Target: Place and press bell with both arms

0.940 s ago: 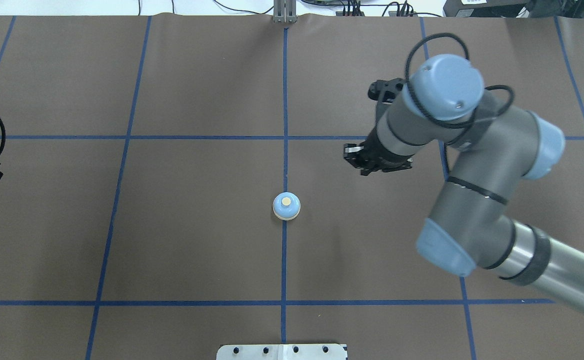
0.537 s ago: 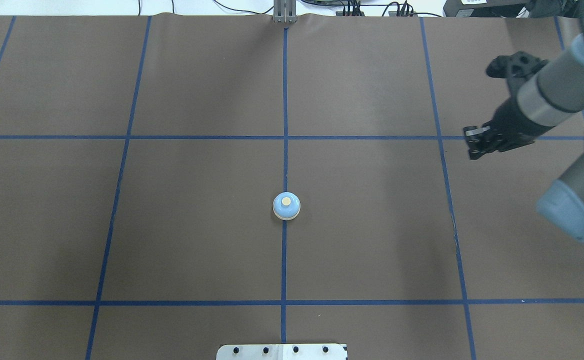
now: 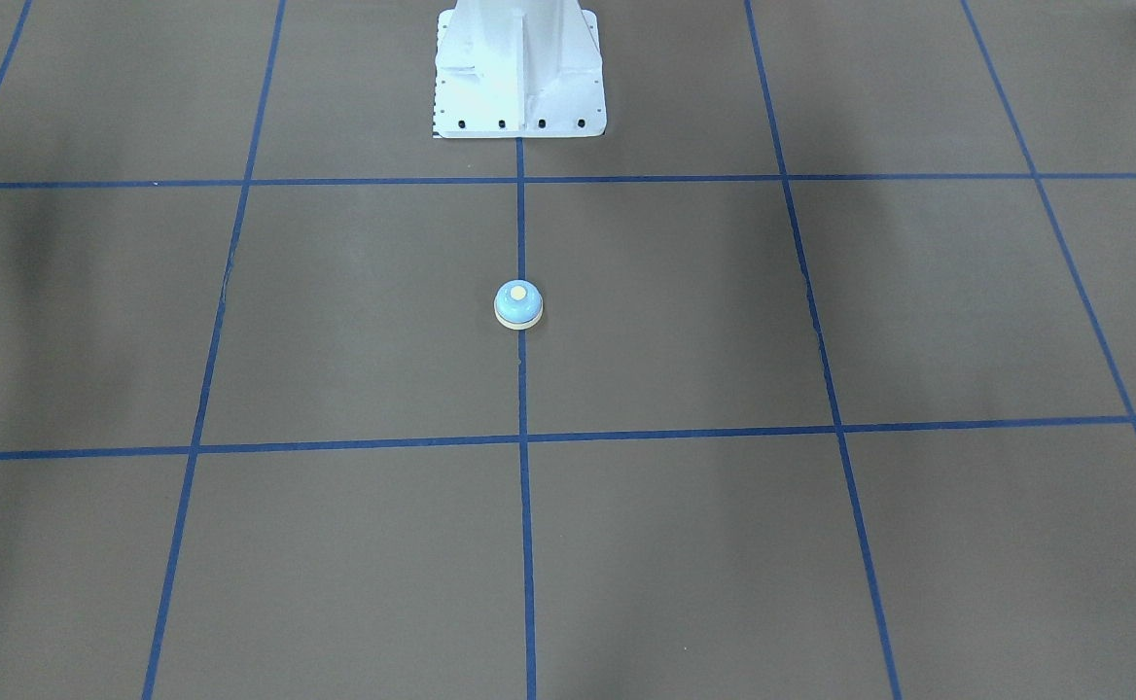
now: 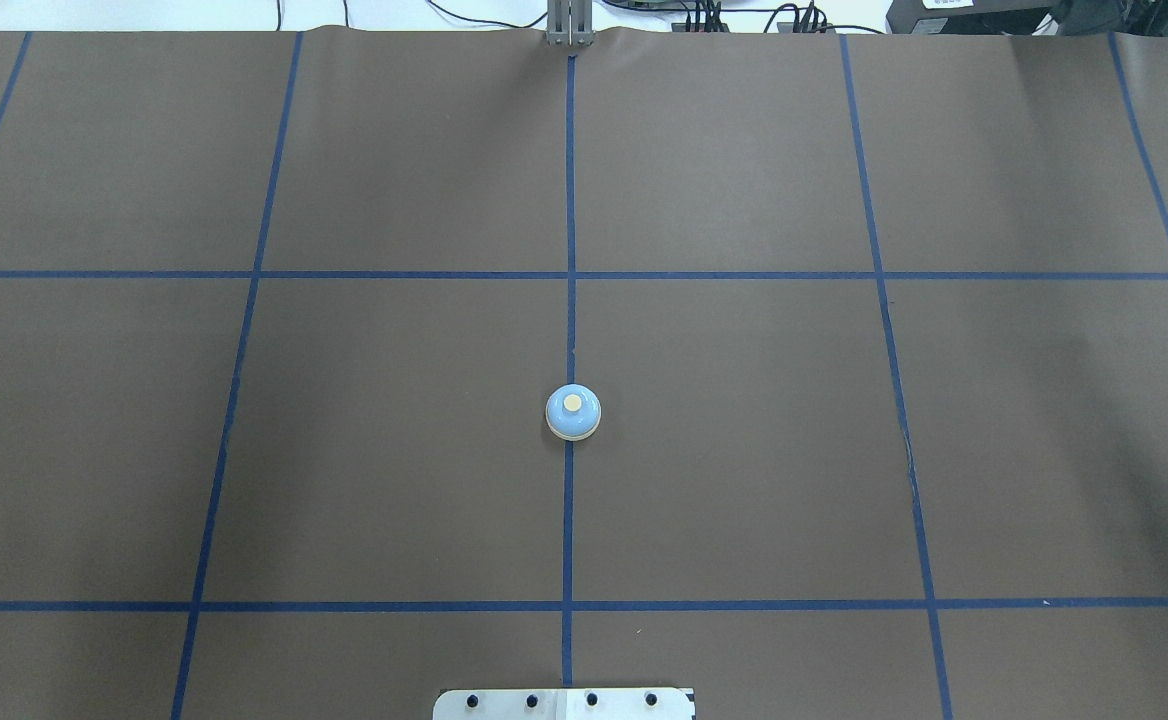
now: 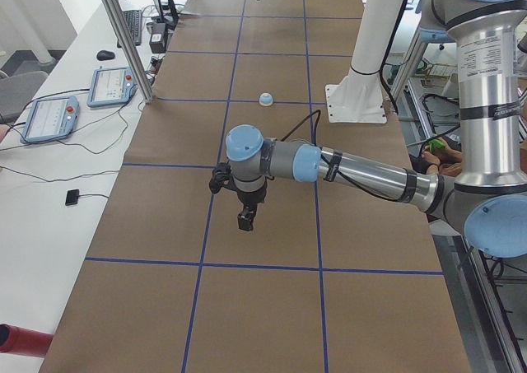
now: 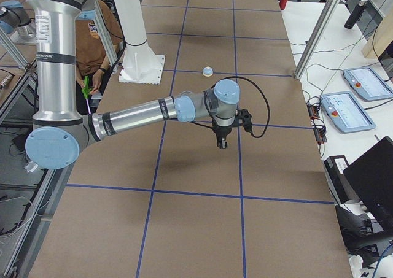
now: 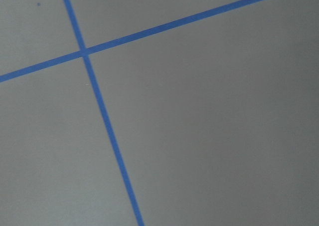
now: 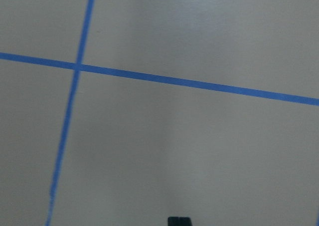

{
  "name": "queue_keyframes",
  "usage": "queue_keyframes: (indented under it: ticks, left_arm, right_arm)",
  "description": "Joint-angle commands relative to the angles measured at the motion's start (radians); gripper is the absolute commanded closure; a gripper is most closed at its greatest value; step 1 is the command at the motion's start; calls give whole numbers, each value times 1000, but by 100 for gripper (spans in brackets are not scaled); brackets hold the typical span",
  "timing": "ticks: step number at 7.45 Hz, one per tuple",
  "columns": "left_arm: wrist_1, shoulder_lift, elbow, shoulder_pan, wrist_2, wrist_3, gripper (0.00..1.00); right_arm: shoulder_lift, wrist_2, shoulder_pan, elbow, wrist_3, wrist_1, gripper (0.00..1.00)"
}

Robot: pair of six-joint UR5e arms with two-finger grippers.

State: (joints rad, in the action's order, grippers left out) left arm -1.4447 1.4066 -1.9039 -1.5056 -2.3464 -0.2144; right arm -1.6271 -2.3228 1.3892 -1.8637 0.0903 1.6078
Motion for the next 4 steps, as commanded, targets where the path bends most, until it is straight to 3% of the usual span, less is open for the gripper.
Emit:
queue_keyframes:
  ticks: [1, 4]
  left_arm:
    - [-2, -27, 48, -87, -4, -98, 1]
    - [3, -34, 60, -90, -1, -76, 1]
  right_arm:
    - [-54, -9, 102, 41, -98, -6, 0]
    - [-108, -43, 125, 37, -98, -14, 0]
